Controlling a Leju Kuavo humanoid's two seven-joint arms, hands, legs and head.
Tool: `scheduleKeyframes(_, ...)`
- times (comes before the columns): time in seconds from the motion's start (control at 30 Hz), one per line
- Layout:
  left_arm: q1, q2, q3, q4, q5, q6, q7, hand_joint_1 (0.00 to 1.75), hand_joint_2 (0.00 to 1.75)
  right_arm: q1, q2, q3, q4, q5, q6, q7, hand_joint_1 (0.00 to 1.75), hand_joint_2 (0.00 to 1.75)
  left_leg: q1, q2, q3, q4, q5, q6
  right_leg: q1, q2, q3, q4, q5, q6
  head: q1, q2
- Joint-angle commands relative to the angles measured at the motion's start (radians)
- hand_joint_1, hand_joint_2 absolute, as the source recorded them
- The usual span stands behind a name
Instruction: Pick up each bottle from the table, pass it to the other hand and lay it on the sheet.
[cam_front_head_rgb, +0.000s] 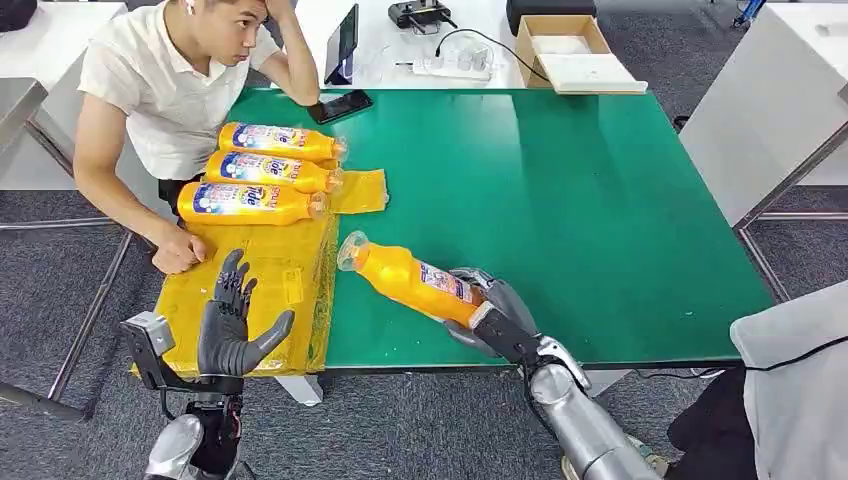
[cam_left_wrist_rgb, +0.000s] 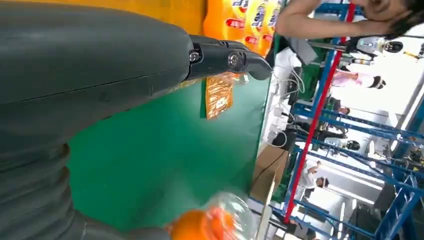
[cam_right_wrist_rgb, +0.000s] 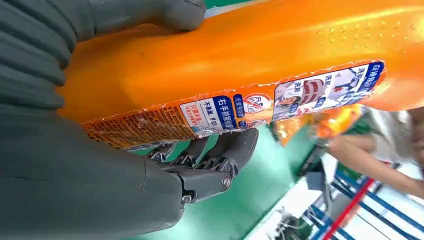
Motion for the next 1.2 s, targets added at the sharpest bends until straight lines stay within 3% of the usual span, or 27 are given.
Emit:
scheduleKeyframes(0.03,-0.013,0.004,-0.017,0.092,-0.029,0.054,-0.021,0.0,1.75,0.037,0.035,-0.031,-0.141,-0.036,-0.027,-0.023,1.75,1.75,0.0,0.0,0.002,-0.001,-0.001,-0.002,0.0,-0.002,0.002,0.0,-0.001,-0.002,0.0,0.0)
scheduleKeyframes(0.13,0.026,0.01,-0.083,0.122,-0.034,-0.044,-0.015,0.0,1.75,0.055,0.032,-0.012,-0.195,-0.05,-0.015,-0.032,1.75,1.75,0.0,0.002,0.003,-0.002,-0.002,-0.002,0.0,0.0,0.003,-0.001,-0.002,-0.002,0.0,0.0)
scheduleKeyframes(0.43,0.017,-0.014,-0.121,0.203,0.006,-0.111,-0.035,0.0,1.75,0.053,0.037,0.019,-0.212,-0.062,0.0,-0.039,1.75,1.75,-0.001,-0.001,-0.001,-0.001,0.0,-0.001,-0.001,-0.002,-0.001,-0.001,-0.001,-0.001,0.0,0.0)
scheduleKeyframes(0.57,0.018,-0.015,-0.145,0.157,-0.007,-0.165,-0.086,0.0,1.75,0.05,0.041,0.051,-0.21,-0.069,0.017,-0.04,1.75,1.75,0.0,0.0,0.0,-0.001,-0.001,-0.001,0.0,-0.001,0.001,0.0,-0.002,-0.002,0.0,0.0)
scheduleKeyframes(0.83,0.024,-0.014,-0.176,0.154,0.007,-0.244,-0.065,0.0,1.75,0.04,0.065,0.092,-0.177,-0.067,0.033,-0.043,1.75,1.75,0.0,0.0,0.001,-0.001,-0.002,-0.002,0.001,-0.002,0.002,0.0,-0.002,-0.002,0.0,0.0)
scheduleKeyframes(1.2,-0.012,-0.077,-0.151,0.106,0.039,-0.189,-0.098,0.0,1.75,0.037,0.114,0.223,-0.117,-0.055,0.059,-0.048,1.75,1.75,0.0,-0.001,-0.002,0.0,0.0,-0.001,0.0,-0.001,-0.001,0.0,-0.001,-0.001,0.0,0.0)
